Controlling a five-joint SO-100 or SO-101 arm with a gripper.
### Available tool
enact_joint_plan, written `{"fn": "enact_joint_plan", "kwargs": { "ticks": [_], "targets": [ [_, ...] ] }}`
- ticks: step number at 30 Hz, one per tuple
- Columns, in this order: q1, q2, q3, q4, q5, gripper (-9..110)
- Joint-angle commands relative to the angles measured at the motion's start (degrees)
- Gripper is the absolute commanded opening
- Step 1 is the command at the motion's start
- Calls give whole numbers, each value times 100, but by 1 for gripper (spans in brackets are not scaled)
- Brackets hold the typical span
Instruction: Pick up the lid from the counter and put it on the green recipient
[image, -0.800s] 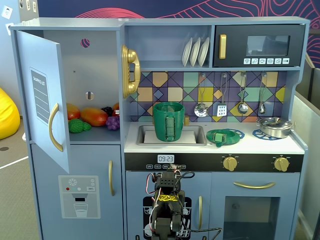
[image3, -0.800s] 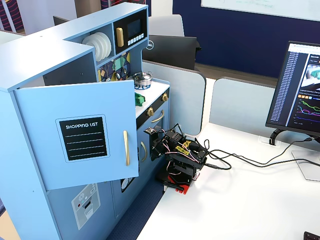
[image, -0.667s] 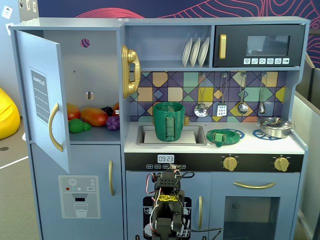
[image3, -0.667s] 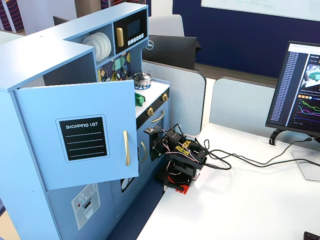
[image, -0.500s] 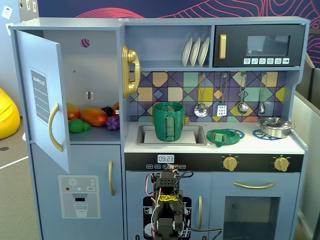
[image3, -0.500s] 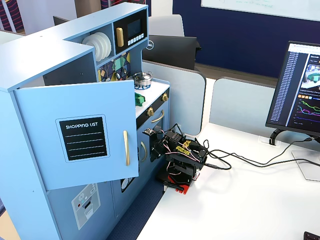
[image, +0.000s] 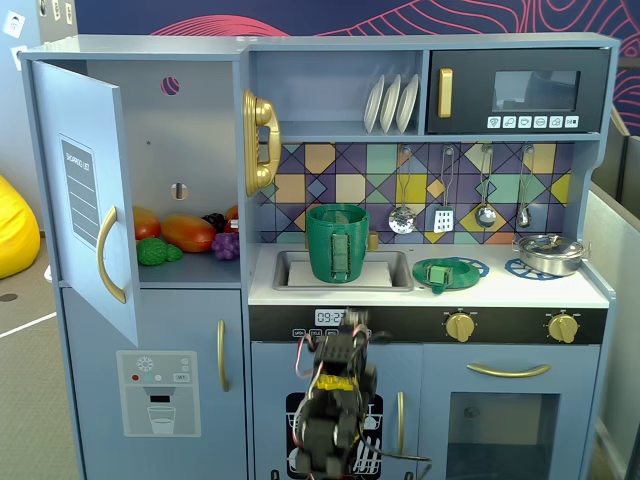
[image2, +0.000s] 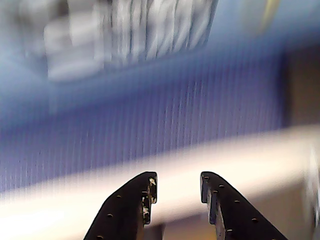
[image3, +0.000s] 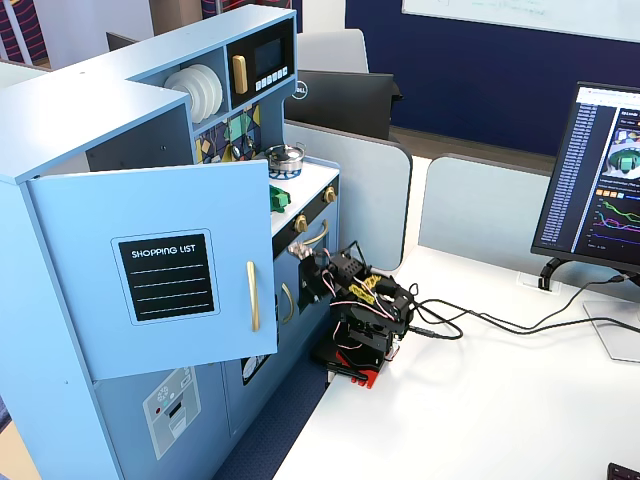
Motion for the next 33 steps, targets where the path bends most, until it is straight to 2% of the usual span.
{"fn": "enact_joint_plan", "kwargs": {
  "ticks": [1, 3, 8, 10, 12, 17, 33],
  "targets": [
    [905, -1151, -1898, -1354, -352, 0],
    [1345, -1459, -2320, -2092, -396, 2],
    [2162, -1600, -2030, -4922, 88, 35],
    [2329, -1696, -1802, -5924, 105, 42],
    [2399, -1793, -1767, -6196, 114, 46],
    [2496, -2136, -1696, -6706, 0, 49],
    [2558, -4104, -2936, -7286, 26, 44]
  ]
}}
